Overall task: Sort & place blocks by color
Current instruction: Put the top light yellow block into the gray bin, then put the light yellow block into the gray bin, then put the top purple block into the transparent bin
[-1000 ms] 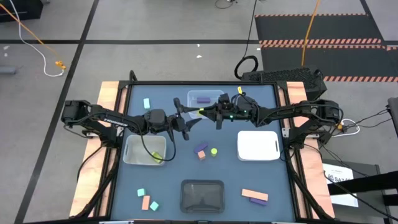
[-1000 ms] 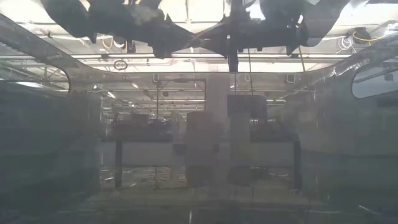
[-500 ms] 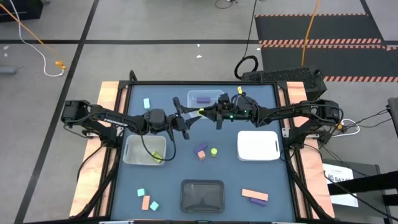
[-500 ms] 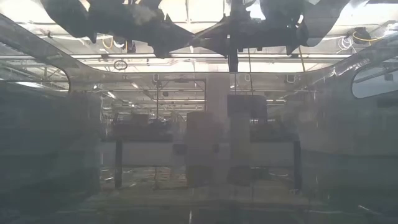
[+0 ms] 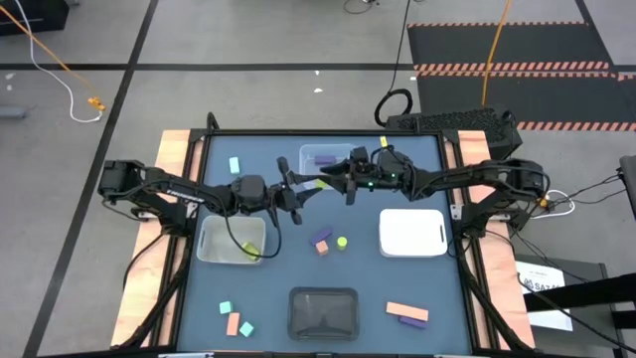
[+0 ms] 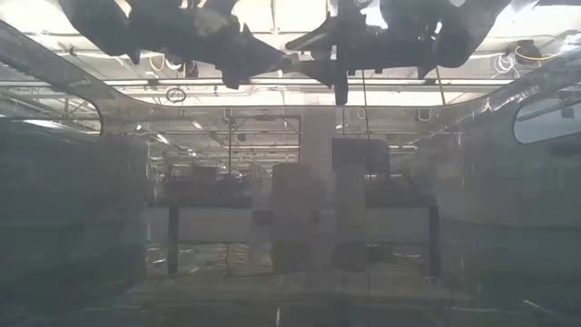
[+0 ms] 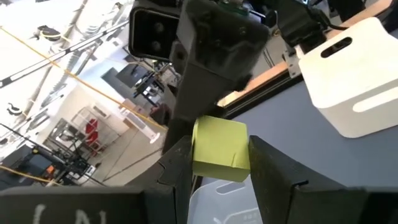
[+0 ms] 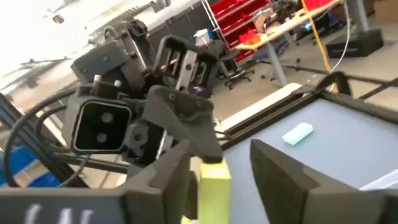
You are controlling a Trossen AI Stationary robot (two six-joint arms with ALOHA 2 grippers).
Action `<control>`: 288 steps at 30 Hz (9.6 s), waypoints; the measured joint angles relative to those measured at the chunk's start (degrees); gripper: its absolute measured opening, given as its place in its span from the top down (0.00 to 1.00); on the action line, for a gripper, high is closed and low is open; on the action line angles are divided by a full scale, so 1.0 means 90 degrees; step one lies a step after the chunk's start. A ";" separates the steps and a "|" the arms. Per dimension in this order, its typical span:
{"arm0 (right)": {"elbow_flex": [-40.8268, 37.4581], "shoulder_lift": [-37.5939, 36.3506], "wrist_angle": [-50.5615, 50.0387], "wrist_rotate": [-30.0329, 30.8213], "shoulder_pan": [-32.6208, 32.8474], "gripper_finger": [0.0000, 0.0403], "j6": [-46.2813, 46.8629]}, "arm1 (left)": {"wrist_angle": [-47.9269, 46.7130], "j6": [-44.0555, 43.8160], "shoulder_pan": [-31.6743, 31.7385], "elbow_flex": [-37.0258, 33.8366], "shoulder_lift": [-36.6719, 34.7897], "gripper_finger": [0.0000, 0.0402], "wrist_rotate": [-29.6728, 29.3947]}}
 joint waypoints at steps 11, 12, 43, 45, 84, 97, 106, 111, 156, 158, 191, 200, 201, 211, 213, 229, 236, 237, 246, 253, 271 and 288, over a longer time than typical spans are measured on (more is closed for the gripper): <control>-0.0004 -0.1127 -0.2848 0.0002 -0.0508 0.46 -0.0645 | -0.1560 -0.1907 -0.0701 0.0001 -0.0440 0.68 -0.1414; -0.0005 -0.1242 -0.3201 0.0013 -0.0528 0.47 -0.0686 | -0.1887 -0.2306 -0.0772 0.0000 -0.0573 0.68 -0.1432; -0.0015 -0.0817 -0.4864 -0.0486 0.0518 0.48 -0.3171 | -1.0845 -1.2339 -0.1697 -0.0168 -0.3450 0.62 0.1592; -0.0015 -0.0637 -0.4844 -0.0485 0.0754 0.48 -0.3461 | -1.0836 -1.2465 -0.1697 -0.0168 -0.3365 0.53 0.1595; -0.0017 0.1103 -0.3827 -0.0111 0.1989 0.67 -0.3824 | -1.0663 -1.2137 -0.1699 -0.0170 -0.3305 0.29 0.1434; -0.0017 -0.0356 -0.3651 0.0583 0.1664 0.73 -0.4494 | -1.0648 -1.2294 -0.1697 -0.0170 -0.3305 0.29 0.1522; -0.0017 -0.1427 -0.1896 0.0702 0.1346 0.73 -0.5567 | -0.9701 -1.1817 -0.1682 -0.0172 -0.3305 0.29 0.1426; -0.0017 -0.1528 -0.1531 0.0714 0.1119 0.73 -0.5631 | -0.8113 -1.0787 -0.1651 -0.0172 -0.3308 0.29 0.1243; 0.0903 0.0871 0.0780 0.0341 0.0989 0.73 -0.3621 | -0.1395 -0.2337 -0.0528 -0.0172 -0.1384 0.30 -0.0657; 0.0944 0.0926 0.0778 0.0323 0.0991 0.73 -0.3626 | -0.1469 -0.2341 -0.0494 -0.0172 -0.1384 0.34 -0.0570; 0.0954 -0.0539 -0.4244 0.0352 0.0901 0.39 -0.2899 | -0.0740 -0.2758 -0.0574 -0.0170 -0.1394 0.69 -0.0674; 0.0951 -0.0294 -0.5199 0.0352 0.0904 0.43 -0.3435 | -0.3456 -0.5519 -0.1143 -0.0168 -0.1763 0.69 -0.0645; 0.0930 -0.0265 -0.5253 0.0352 0.0904 0.44 -0.3554 | -0.3884 -0.6004 -0.1222 -0.0168 -0.1904 0.69 -0.0641; -0.0303 -0.0236 -0.3829 0.0350 0.0904 0.47 -0.4993 | -0.8068 -1.0861 -0.1974 -0.0163 -0.3701 0.69 0.0758; -0.0620 -0.0236 -0.3167 0.0350 0.0904 0.47 -0.5120 | -0.8991 -1.1925 -0.2148 -0.0163 -0.3747 0.69 0.0749; -0.1227 0.0071 -0.1777 0.0374 0.1392 0.47 -0.5359 | -1.1161 -1.3621 -0.2426 -0.0168 -0.2761 0.41 0.2011; -0.0844 0.0664 -0.1814 0.0357 0.1394 0.47 -0.5699 | -1.1163 -1.3455 -0.2420 -0.0168 -0.2783 0.26 0.3078; -0.0768 0.0755 -0.1878 0.0356 0.1394 0.47 -0.5731 | -1.1163 -1.3458 -0.2420 -0.0168 -0.2783 0.26 0.3137; 0.0380 0.1638 -0.3484 0.0005 0.1387 0.47 -0.5834 | -1.1163 -1.3462 -0.2420 -0.0168 -0.2783 0.32 0.3256; 0.0755 0.1905 -0.3645 -0.0376 0.1253 0.47 -0.6045 | -1.1156 -1.3477 -0.2416 -0.0168 -0.2783 0.36 0.3256; 0.0787 0.2575 -0.3305 -0.0748 0.1137 0.66 -0.5976 | -1.1156 -1.3502 -0.2416 -0.0170 -0.2781 0.36 0.3253; 0.0772 0.0609 -0.3574 0.1201 0.1134 0.79 -0.6820 | -1.1159 -1.3154 -0.2416 0.0175 -0.2783 0.36 0.3167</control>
